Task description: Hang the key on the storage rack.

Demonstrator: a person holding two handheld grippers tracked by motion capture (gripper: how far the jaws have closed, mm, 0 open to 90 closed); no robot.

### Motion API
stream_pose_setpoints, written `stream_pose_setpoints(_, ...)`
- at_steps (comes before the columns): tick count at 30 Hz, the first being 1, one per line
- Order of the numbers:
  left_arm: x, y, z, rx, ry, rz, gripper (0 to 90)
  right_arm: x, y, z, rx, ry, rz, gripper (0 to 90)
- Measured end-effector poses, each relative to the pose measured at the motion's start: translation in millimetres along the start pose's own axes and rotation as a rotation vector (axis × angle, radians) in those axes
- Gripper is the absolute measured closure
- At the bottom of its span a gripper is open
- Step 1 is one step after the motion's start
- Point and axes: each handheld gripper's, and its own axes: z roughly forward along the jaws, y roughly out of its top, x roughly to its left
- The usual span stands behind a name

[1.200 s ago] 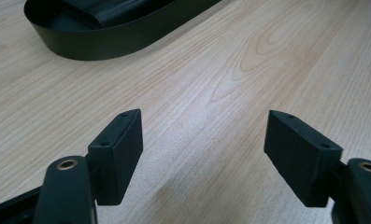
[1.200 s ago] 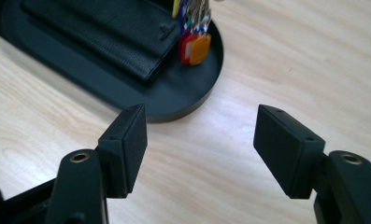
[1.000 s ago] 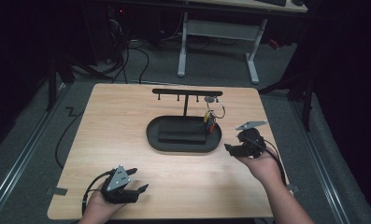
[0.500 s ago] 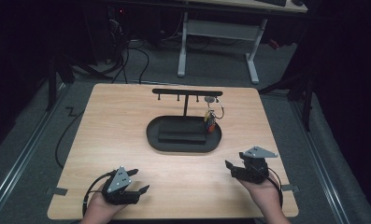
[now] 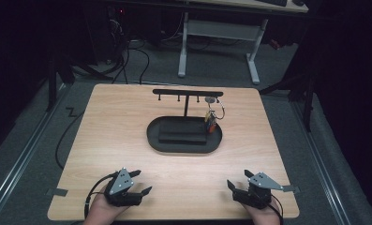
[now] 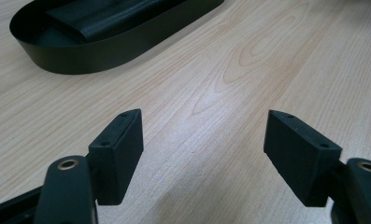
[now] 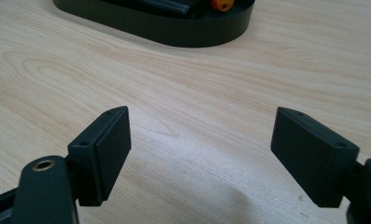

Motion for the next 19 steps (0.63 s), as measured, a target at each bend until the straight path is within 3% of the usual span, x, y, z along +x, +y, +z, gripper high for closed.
stream_pose_setpoints(19,1.9,-0.7,-2.7,-0.011,-0.015,0.017,29.0,-5.1,-1.0,2.2,-0.015,-0.03,0.033,20.5)
